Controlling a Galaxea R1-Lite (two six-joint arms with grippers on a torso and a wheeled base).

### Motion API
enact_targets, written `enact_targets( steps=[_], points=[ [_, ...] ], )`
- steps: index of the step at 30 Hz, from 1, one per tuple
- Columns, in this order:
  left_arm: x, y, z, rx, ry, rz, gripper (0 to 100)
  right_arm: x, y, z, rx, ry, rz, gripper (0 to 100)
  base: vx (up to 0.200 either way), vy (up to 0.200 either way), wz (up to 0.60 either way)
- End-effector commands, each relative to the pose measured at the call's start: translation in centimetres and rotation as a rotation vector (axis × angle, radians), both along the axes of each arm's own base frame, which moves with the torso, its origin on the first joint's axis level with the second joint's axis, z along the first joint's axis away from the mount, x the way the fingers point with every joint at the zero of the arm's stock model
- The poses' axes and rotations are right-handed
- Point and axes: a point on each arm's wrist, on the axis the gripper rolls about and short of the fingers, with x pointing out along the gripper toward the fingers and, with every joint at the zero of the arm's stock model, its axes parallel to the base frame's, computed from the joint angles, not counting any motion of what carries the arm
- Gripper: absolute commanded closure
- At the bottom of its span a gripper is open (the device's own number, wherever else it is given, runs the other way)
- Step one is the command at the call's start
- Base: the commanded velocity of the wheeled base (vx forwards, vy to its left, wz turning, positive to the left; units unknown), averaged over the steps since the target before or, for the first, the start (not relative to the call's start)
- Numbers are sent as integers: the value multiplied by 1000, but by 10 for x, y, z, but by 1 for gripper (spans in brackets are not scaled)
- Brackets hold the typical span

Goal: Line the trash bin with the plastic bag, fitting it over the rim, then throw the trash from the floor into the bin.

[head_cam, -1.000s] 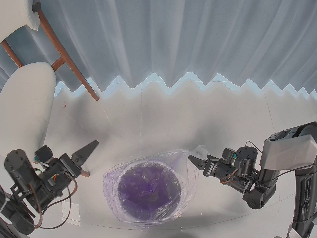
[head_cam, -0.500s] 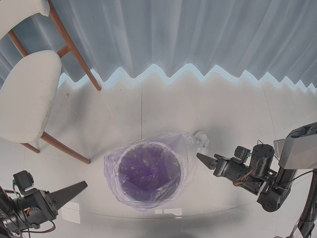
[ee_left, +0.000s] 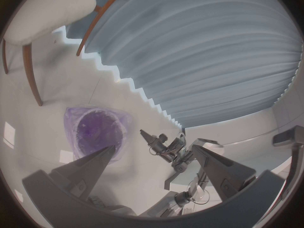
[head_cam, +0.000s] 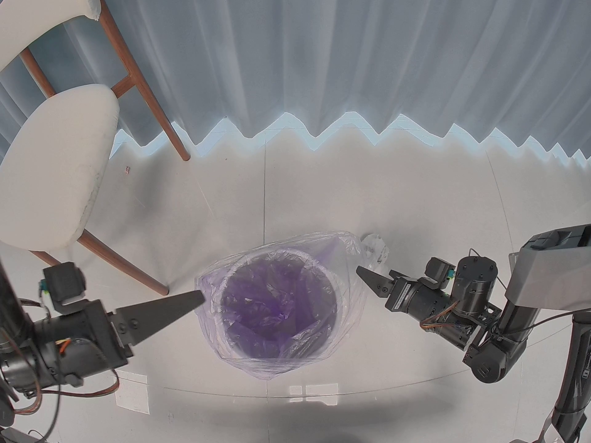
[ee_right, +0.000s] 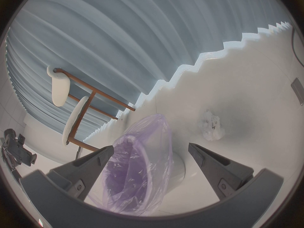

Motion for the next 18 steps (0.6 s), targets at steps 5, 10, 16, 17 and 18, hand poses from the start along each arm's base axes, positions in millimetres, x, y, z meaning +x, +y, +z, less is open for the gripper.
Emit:
enact_targets(
  steps=[5,10,16,17,18],
  points=[
    [76,-36,-76,154,161,64,0,49,16,-40,-10,19,-7,0,0,0,0],
    [69,-30,-72,68,14,67,0,63,18,-37,-8,36,-14,0,0,0,0],
    [68,-32,-75,76,22,60,0,77,13,-44,-9,40,-61,100,0,0,0],
    [69,-32,-77,83,29,61,0,78,12,-48,-13,50,-67,100,0,0,0],
    [69,-32,-78,92,26,63,0,78,10,-53,-17,60,-73,100,0,0,0]
  ],
)
